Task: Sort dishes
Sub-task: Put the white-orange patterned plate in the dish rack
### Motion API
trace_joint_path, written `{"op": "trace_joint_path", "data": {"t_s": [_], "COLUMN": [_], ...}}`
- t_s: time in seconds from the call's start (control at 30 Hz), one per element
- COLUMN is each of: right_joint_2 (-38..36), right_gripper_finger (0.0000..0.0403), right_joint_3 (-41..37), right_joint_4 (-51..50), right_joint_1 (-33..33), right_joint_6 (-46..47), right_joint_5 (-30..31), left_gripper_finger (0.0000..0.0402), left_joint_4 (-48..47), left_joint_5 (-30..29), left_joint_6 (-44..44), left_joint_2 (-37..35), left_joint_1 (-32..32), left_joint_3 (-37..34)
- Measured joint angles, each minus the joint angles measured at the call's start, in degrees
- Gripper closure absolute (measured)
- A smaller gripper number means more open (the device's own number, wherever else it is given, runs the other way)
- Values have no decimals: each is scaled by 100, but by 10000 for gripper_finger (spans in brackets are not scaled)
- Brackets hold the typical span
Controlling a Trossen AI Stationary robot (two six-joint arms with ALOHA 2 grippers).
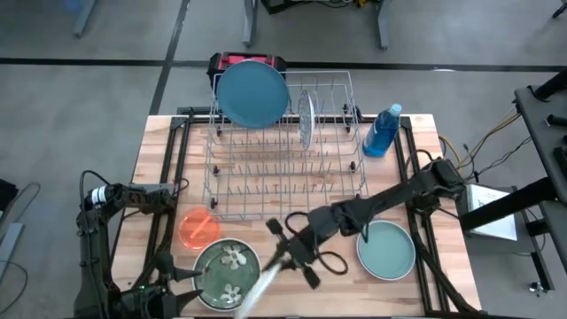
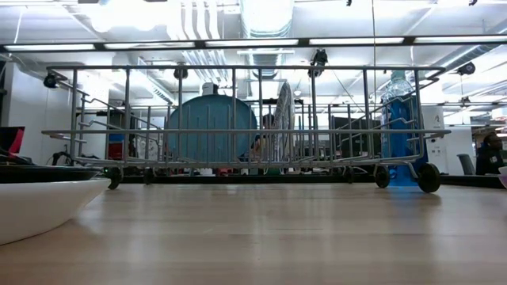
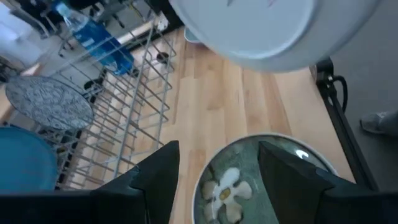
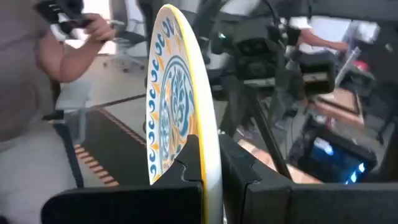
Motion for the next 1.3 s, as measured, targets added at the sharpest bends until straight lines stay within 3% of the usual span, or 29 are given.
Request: {"op": "trace_joint_path", "data": {"t_s": [0.2, 0.33, 0.53, 0.7, 0.83, 0.97, 1.07, 1.2, 1.3], "right_joint_2": [-187, -181, -193, -252, -488, -962, -1474, -2131, -2576], "right_gripper_finger": [396, 396, 396, 396, 396, 396, 396, 396, 396], "right_joint_3": [-3, 0, -3, -4, -5, -5, -5, -5, -5], "right_joint_4": [414, 645, 468, -191, -355, -727, -1615, -2225, -2428], "right_joint_1": [67, 7, 25, -72, -160, -209, -213, -185, -208], "right_joint_6": [-519, -726, -1349, -1936, -1619, -1000, -830, -29, 439], "right_joint_5": [-2794, -3877, -4976, -4915, -3813, -1754, -470, 1823, 3874], "left_gripper_finger": [196, 196, 196, 196, 196, 196, 196, 196, 196], "left_joint_4": [13, 16, 18, 23, 20, 18, 10, 29, 37], "left_joint_5": [-337, -696, -1557, -2164, -2327, -2308, -2365, -2521, -2815], "left_joint_6": [212, 449, 1179, 1730, 1768, 1431, 1041, 735, 682], "left_joint_2": [0, 0, 0, -81, -448, -1012, -1452, -1940, -2249], "left_joint_1": [-4, -7, 28, 50, 94, 162, 163, 197, 283], "left_joint_3": [-4, -7, -52, -329, -820, -1483, -1992, -2469, -2730]}}
